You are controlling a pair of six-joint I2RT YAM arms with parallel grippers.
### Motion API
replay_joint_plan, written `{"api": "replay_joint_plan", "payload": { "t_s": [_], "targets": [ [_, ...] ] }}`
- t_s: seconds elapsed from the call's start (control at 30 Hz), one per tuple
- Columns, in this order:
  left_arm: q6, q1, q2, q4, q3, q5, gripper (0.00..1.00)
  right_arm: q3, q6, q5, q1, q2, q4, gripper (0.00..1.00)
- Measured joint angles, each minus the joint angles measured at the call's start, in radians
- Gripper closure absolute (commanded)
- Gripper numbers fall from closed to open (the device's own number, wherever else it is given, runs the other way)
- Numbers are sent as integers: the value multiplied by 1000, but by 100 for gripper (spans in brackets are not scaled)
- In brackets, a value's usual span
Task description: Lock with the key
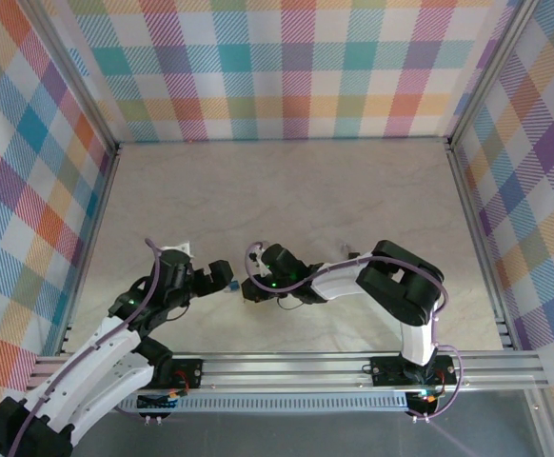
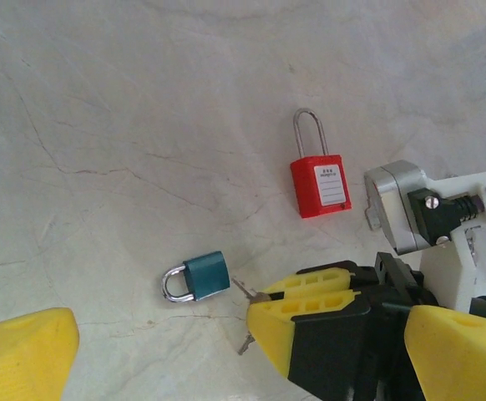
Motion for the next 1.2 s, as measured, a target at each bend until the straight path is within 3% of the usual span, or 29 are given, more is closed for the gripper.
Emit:
{"api": "replay_joint_plan", "payload": {
  "t_s": [0.37, 0.7, 1.0, 1.2],
  "targets": [
    [0, 0, -4, -28, 37, -4, 0, -9, -26, 29, 2, -45, -41, 40],
    [-9, -14, 15, -30, 134, -3, 0, -92, -150, 233, -4, -515, -262, 1],
    [-30, -117, 95, -13, 189, -47, 0, -232, -155, 413, -158, -885, -566, 1],
    [-31, -191, 180, 33, 219, -80, 0, -272, -129, 466, -293, -1013, -750, 1]
  ]
}}
